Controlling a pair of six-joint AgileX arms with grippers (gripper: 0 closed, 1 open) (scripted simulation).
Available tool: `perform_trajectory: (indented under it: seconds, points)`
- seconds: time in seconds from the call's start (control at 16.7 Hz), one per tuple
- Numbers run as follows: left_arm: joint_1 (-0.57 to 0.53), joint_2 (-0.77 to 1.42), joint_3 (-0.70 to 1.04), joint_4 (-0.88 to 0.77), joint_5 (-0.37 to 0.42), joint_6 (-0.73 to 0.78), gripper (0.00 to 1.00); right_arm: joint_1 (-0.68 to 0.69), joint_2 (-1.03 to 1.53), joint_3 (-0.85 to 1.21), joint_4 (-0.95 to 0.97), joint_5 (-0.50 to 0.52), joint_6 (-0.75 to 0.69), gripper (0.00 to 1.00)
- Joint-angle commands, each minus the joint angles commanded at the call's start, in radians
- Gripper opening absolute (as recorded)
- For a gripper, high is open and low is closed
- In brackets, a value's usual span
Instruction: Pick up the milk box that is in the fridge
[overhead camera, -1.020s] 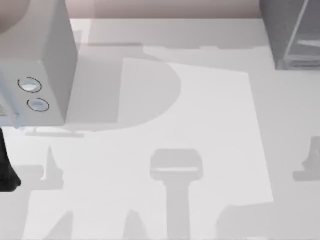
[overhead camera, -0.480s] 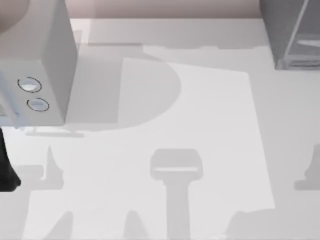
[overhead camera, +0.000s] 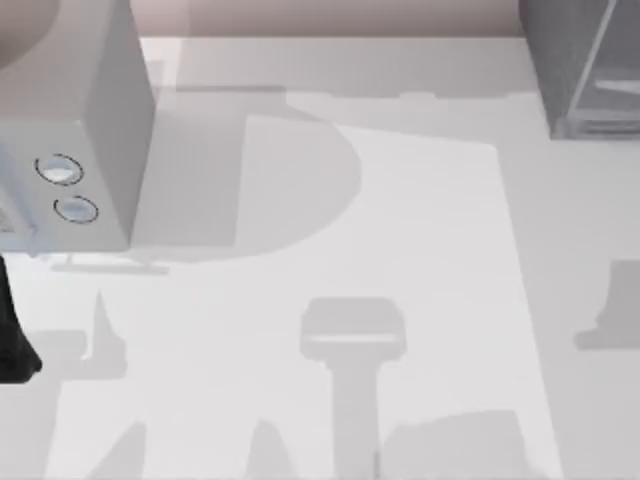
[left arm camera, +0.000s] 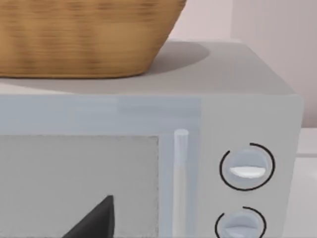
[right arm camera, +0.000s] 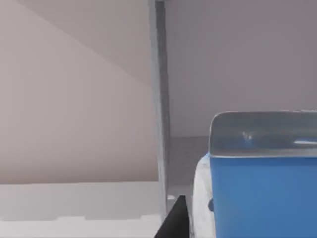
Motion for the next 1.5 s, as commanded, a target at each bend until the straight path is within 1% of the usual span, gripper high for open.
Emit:
perform_trajectory:
  seconds: [0.18, 0.42, 0.66, 0.84, 1.02, 1.2, 1.32, 1.5]
  points:
    - [0.0, 0.0, 0.0, 0.0, 0.0, 0.0, 1.0, 0.017, 0.25, 0.122, 0.2, -0.039, 0.043, 0.0]
    - [0.0, 0.0, 0.0, 0.0, 0.0, 0.0, 1.0, 0.05, 0.715, 0.316, 0.507, -0.12, 0.077, 0.0]
    - [0.0, 0.0, 0.0, 0.0, 0.0, 0.0, 1.0, 0.091, 1.184, 0.503, 0.802, -0.221, 0.072, 0.0]
    - [0.0, 0.0, 0.0, 0.0, 0.0, 0.0, 1.0, 0.124, 1.504, 0.61, 0.98, -0.3, 0.051, 0.0]
    - [0.0, 0.0, 0.0, 0.0, 0.0, 0.0, 1.0, 0.156, 1.765, 0.685, 1.108, -0.374, 0.025, 0.0]
    - [0.0, 0.0, 0.0, 0.0, 0.0, 0.0, 1.0, 0.18, 1.956, 0.733, 1.19, -0.435, -0.008, 0.0]
    - [0.0, 0.0, 0.0, 0.0, 0.0, 0.0, 1.0, 0.192, 2.035, 0.752, 1.22, -0.466, -0.027, 0.0]
    - [0.0, 0.0, 0.0, 0.0, 0.0, 0.0, 1.0, 0.203, 2.083, 0.764, 1.239, -0.49, -0.041, 0.0]
